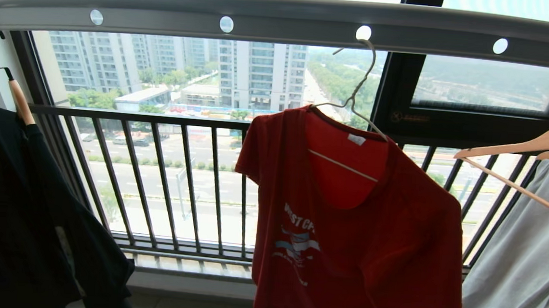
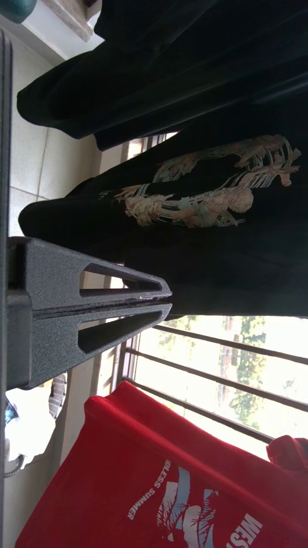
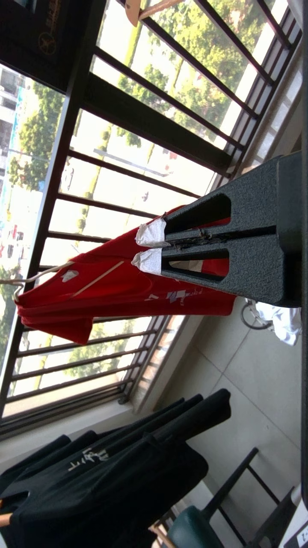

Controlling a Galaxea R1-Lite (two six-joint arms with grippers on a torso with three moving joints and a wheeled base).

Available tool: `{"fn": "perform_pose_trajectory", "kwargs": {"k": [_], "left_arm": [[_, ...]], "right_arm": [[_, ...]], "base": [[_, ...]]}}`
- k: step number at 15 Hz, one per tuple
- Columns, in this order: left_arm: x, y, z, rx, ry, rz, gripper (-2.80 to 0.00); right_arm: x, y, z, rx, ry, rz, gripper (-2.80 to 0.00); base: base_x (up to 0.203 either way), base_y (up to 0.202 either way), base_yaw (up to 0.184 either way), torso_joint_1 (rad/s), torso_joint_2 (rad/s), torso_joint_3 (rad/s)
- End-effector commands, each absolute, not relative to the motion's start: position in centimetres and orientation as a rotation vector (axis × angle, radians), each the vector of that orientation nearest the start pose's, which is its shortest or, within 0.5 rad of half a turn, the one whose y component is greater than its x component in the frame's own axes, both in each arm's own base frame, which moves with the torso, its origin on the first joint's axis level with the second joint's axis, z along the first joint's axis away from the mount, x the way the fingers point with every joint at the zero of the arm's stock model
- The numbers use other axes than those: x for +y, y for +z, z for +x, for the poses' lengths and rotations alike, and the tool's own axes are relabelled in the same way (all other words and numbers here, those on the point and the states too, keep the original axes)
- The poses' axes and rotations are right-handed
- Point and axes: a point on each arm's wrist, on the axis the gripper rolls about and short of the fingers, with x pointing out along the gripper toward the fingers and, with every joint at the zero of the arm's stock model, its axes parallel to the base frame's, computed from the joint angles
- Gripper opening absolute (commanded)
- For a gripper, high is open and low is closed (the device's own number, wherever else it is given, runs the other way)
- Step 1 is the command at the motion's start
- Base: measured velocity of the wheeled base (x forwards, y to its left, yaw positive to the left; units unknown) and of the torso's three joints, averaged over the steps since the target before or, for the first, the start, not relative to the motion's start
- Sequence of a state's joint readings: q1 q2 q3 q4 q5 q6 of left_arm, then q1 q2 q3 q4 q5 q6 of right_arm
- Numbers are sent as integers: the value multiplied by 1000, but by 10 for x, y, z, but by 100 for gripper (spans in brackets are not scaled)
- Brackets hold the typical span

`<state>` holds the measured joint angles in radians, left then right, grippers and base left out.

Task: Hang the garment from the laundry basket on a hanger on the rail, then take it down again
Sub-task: Take the clothes off the clothes rack

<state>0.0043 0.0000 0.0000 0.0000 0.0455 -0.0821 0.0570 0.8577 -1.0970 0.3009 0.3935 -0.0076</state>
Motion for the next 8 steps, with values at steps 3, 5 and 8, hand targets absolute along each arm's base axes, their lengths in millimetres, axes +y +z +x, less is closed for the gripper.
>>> {"fn": "perform_pose_trajectory", "kwargs": {"k": [3, 5, 8], "left_arm": [[1, 76, -23, -1, 51, -83, -280], [1, 76, -23, -1, 51, -83, -280], [1, 76, -23, -1, 51, -83, -280]], "right_arm": [[48, 354, 142, 228, 675, 17, -280], [66, 360, 172, 250, 713, 10, 0], [81, 359, 204, 278, 716, 2, 0]], "base": [[0, 0, 0, 0, 0, 0], [0, 0, 0, 0, 0, 0], [0, 0, 0, 0, 0, 0]]}}
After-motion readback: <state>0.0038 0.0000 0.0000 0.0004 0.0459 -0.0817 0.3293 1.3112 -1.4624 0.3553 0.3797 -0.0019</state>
